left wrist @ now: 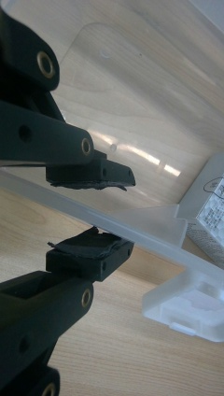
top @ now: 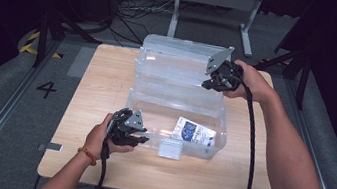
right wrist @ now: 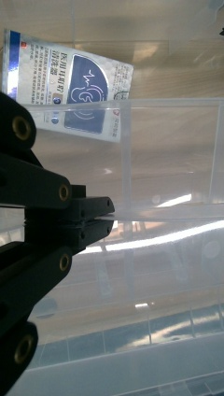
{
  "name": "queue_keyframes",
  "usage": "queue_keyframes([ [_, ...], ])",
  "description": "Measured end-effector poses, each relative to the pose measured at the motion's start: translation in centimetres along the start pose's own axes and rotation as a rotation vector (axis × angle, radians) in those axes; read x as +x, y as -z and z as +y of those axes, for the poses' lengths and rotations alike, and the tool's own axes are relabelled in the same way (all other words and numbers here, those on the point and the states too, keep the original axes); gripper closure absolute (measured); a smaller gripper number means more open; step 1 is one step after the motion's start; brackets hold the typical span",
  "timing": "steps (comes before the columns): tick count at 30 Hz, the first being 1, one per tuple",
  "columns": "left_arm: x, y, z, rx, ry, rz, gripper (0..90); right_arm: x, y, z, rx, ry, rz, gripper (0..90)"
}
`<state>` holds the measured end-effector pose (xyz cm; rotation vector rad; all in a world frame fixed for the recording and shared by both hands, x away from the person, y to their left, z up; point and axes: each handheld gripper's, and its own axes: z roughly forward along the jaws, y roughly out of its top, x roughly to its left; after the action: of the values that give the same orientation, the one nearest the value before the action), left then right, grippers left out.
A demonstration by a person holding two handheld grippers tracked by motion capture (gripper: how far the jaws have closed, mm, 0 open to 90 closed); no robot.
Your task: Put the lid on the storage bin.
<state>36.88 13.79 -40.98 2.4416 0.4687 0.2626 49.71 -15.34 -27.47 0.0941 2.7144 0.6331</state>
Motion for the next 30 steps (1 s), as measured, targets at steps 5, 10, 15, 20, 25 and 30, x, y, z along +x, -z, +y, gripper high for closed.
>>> queue_keyframes([
  [5,0.0,0.0,0.0,-0.003,-0.002,0.002,65.7,0.6,0.3,0.1,-0.009,0.016,0.009,89.8],
  [10,0.0,0.0,0.0,0.001,0.001,0.004,65.5,1.2,0.7,0.1,-0.014,0.022,0.014,89.8],
  [15,0.0,0.0,0.0,-0.001,0.001,0.005,65.4,1.9,0.9,0.0,-0.020,0.034,0.012,89.8],
  [20,-0.1,0.0,0.0,-0.001,0.002,0.006,65.2,2.5,1.1,-0.1,-0.032,0.035,0.015,89.8],
  [25,-0.2,0.0,-0.1,-0.003,0.000,0.011,64.9,3.3,1.4,-0.3,-0.039,0.041,0.004,89.7],
  [30,-0.1,0.0,-0.1,-0.010,-0.009,0.013,64.7,4.0,1.6,-0.5,-0.052,0.042,-0.001,89.5],
])
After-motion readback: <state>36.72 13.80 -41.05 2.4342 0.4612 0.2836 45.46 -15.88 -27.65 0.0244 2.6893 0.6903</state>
